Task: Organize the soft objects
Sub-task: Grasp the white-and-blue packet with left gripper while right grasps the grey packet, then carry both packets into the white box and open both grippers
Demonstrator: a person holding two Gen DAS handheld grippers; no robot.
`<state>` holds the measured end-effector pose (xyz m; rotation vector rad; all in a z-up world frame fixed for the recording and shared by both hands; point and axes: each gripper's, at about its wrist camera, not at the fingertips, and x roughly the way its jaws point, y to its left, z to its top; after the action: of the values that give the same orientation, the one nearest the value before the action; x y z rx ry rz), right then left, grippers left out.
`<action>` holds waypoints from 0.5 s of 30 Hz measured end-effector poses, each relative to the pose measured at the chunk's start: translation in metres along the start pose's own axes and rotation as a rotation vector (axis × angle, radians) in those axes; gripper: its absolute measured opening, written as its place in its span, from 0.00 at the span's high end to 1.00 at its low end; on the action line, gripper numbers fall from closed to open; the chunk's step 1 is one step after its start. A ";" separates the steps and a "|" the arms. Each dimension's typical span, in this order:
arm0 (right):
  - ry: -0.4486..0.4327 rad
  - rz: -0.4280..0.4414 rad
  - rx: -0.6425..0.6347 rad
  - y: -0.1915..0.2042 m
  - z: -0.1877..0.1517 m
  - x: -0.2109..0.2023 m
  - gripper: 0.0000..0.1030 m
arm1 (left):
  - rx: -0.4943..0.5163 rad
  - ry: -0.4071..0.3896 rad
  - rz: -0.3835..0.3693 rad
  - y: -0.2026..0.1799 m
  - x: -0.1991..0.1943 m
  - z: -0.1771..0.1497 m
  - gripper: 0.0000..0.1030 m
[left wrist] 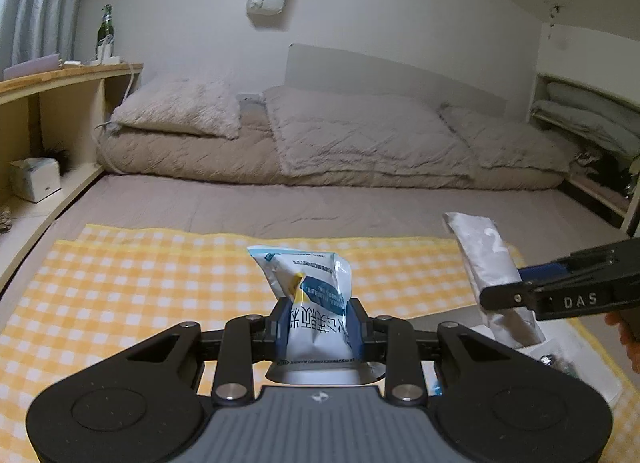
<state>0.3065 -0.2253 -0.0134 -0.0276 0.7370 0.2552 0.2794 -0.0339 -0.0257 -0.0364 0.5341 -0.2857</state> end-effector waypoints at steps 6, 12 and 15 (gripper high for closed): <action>-0.014 -0.054 0.036 -0.033 -0.015 -0.030 0.48 | 0.000 -0.019 -0.063 -0.035 0.004 0.003 0.70; -0.023 -0.101 0.108 -0.066 -0.032 -0.052 0.48 | 0.024 -0.026 -0.127 -0.070 0.010 0.002 0.70; -0.034 -0.137 0.184 -0.083 -0.041 -0.059 0.48 | 0.006 -0.016 -0.147 -0.082 0.018 0.001 0.70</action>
<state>0.2573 -0.3239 -0.0098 0.1004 0.7193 0.0561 0.2733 -0.1179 -0.0245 -0.0723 0.5160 -0.4297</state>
